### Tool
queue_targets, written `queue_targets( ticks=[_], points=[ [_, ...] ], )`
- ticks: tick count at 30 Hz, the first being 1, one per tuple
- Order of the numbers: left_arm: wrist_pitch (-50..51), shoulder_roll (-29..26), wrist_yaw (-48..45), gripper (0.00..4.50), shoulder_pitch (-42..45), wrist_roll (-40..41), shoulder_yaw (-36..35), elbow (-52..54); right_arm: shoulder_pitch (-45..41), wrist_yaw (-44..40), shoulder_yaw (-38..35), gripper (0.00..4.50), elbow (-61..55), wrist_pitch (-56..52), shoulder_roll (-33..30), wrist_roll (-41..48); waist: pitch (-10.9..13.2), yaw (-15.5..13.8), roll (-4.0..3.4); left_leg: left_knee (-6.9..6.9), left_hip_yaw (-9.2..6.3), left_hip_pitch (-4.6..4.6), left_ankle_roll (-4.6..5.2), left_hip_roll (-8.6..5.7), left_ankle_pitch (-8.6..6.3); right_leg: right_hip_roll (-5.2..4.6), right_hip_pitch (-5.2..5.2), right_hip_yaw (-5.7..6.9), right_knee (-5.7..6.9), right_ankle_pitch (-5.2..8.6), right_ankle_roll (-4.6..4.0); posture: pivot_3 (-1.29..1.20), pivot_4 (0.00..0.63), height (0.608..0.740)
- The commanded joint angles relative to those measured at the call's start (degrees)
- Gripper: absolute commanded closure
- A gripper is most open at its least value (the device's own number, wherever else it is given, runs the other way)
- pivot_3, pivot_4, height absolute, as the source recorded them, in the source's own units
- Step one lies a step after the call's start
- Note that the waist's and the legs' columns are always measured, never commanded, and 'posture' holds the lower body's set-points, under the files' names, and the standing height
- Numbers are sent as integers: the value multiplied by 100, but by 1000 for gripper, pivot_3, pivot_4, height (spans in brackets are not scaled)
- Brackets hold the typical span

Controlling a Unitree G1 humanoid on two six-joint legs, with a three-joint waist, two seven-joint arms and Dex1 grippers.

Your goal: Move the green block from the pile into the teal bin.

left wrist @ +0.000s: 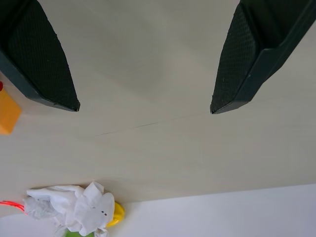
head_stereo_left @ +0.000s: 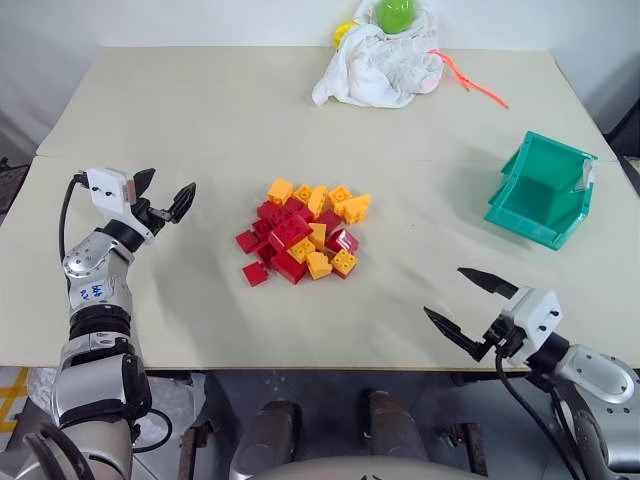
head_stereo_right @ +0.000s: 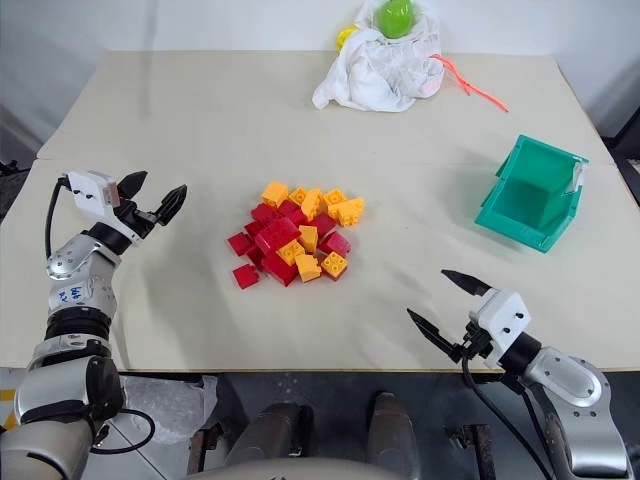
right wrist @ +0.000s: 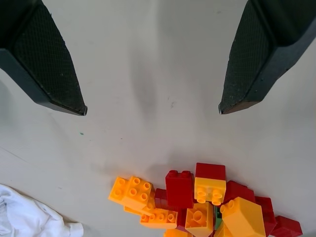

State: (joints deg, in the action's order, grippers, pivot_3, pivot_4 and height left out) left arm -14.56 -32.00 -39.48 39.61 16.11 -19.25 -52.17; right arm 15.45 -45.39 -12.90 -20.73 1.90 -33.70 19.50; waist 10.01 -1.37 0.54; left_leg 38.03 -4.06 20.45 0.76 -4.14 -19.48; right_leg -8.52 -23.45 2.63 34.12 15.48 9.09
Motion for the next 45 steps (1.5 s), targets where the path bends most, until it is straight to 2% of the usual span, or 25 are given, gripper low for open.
queue_targets(
  ticks=[1,13,17,20,24,27,31,33,38,39,45],
  points=[
    [-36,-81,182,0,20,118,-165,181,-34,-85,-68,16,-176,-189,-94,258,0,1,0,0,0,0,0,0,0,0,0,0,0,0,0,0,150,740],
    [437,-145,-736,0,-225,354,-22,823,-436,46,32,16,-646,-1207,-311,486,0,17,-1,5,1,1,0,2,0,-1,-1,-1,3,0,-1,0,150,740],
    [601,-291,-1517,0,-366,568,-32,1036,-1022,407,162,16,-1199,-2267,-404,935,1,33,-2,10,1,1,0,5,0,0,-2,-1,6,-2,-3,0,150,740],
    [550,-483,-2010,0,-553,520,52,1130,-1320,577,440,16,-1453,-2557,-418,765,1,26,-2,15,0,3,-2,30,-1,1,-3,1,9,-4,-7,0,150,740],
    [615,-481,-3284,0,-792,1132,-75,1446,-1841,883,738,16,-1694,-3225,-418,853,1,18,-2,15,0,8,1,30,-3,-2,-4,1,4,-4,-8,0,150,740],
    [678,-575,-4126,0,-1004,1377,-37,1628,-2312,1076,1036,586,-1813,-3884,-441,931,1,11,-2,21,-3,15,3,32,-4,-2,-7,2,-1,-6,-8,0,150,740],
    [887,-672,-5120,0,-1243,1764,69,1843,-3242,1404,1783,1917,-1605,-4625,-135,767,1,23,-3,20,-5,20,2,34,-4,-1,-12,7,-2,-6,-10,0,150,740],
    [763,-867,-5284,0,-1551,2089,429,2113,-3817,1581,2196,2587,-1401,-4913,200,684,2,146,-4,22,-4,21,2,39,-4,1,-14,5,-1,-8,-13,0,150,740],
    [466,-1283,-5302,0,-1888,2624,1085,2313,-4742,1935,2792,4278,-926,-5371,1115,586,3,172,-10,14,-5,24,-8,52,-6,10,-29,3,6,-6,-24,0,150,740],
    [361,-1361,-5302,0,-1915,2650,1213,2275,-4964,2043,2935,4479,-747,-5433,1388,521,4,174,-11,14,-5,26,-8,52,-6,10,-33,4,7,-6,-25,0,150,740],
    [-159,-1277,-5302,0,-1543,2455,1223,1605,-5822,2454,3513,4479,382,-5417,2600,32,3,224,-13,33,-1,80,-12,40,-4,8,-109,9,78,-11,-39,0,150,740]
  ],
)
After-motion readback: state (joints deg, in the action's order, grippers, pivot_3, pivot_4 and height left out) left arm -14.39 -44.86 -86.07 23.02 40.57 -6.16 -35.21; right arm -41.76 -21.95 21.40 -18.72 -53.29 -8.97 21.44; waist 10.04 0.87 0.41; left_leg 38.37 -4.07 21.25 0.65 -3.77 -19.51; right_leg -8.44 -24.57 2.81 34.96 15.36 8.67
